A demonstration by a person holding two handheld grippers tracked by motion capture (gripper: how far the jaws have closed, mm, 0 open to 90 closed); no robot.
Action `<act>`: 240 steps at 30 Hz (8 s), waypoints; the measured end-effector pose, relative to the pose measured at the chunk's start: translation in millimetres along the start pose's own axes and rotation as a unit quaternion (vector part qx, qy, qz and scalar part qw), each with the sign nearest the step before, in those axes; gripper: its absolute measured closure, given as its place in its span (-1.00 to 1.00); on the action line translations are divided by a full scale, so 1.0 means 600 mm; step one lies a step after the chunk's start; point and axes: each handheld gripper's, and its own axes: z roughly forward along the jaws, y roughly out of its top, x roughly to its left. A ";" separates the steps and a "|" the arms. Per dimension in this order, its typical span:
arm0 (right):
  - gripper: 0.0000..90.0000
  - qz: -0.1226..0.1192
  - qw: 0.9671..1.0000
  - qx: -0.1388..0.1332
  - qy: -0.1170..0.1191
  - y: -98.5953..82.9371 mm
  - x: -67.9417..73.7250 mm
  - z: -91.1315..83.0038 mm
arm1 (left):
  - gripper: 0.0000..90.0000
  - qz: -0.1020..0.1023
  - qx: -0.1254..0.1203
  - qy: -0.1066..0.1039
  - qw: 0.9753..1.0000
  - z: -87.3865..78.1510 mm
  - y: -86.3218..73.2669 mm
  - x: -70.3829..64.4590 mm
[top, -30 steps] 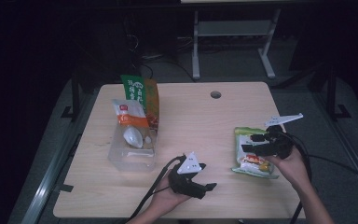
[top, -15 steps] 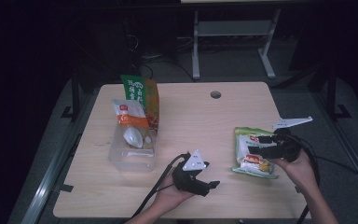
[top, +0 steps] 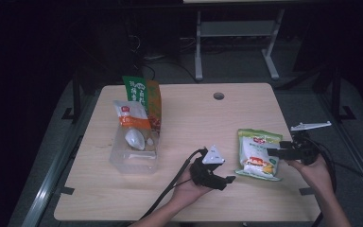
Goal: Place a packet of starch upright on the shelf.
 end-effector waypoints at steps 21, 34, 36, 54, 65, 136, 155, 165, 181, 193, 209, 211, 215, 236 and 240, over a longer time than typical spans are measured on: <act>-0.41 0.073 0.997 0.037 0.002 -0.017 -0.068 0.046 | 0.22 -0.013 0.046 -0.001 0.999 0.109 0.053 0.005; 0.08 0.109 0.990 0.034 0.084 -0.025 -0.075 0.055 | 0.24 -0.024 0.045 -0.002 0.999 0.108 0.053 0.011; 0.32 0.111 0.989 0.033 0.097 -0.029 -0.075 0.057 | 0.23 -0.029 0.045 0.000 0.999 0.108 0.053 0.012; 0.98 0.028 0.995 0.013 0.097 -0.028 -0.029 0.035 | -0.40 -0.087 0.043 -0.028 0.995 0.096 0.038 0.048; 0.99 -0.049 0.993 -0.034 0.101 -0.019 0.016 -0.003 | -0.56 -0.133 0.018 -0.045 0.990 0.094 0.038 0.069; 0.87 -0.169 0.977 -0.023 0.126 0.021 0.189 0.053 | 0.65 -0.040 -0.034 0.015 0.999 -0.058 -0.007 0.066; 0.94 -0.166 0.978 -0.046 0.121 0.025 0.196 0.044 | 0.26 -0.034 -0.032 0.050 0.998 -0.102 -0.024 0.062; 0.95 -0.162 0.978 -0.051 0.118 0.032 0.198 0.040 | 0.10 -0.029 -0.031 0.055 0.998 -0.120 -0.043 0.051; 0.96 -0.166 0.977 -0.054 0.118 0.054 0.211 0.039 | -0.06 -0.004 -0.030 0.065 0.997 -0.144 -0.071 0.024; 0.96 -0.173 0.976 -0.052 0.121 0.085 0.233 0.046 | -0.09 0.003 -0.032 0.063 0.997 -0.153 -0.092 0.013; 0.96 -0.201 0.968 -0.065 0.139 0.154 0.306 0.047 | -0.11 0.015 -0.026 0.052 0.998 -0.165 -0.109 -0.007; 0.96 -0.210 0.965 -0.067 0.140 0.165 0.319 0.050 | -0.11 0.015 -0.028 0.051 0.998 -0.167 -0.111 -0.011; 0.96 -0.223 0.961 -0.070 0.147 0.189 0.348 0.056 | -0.12 0.031 -0.022 0.054 0.998 -0.174 -0.115 -0.017; 0.96 -0.256 0.946 -0.065 0.190 0.271 0.476 0.107 | -0.18 0.046 -0.027 0.066 0.996 -0.208 -0.139 -0.026; 0.96 -0.254 0.945 -0.062 0.195 0.281 0.497 0.126 | -0.18 0.047 -0.027 0.063 0.997 -0.208 -0.140 -0.028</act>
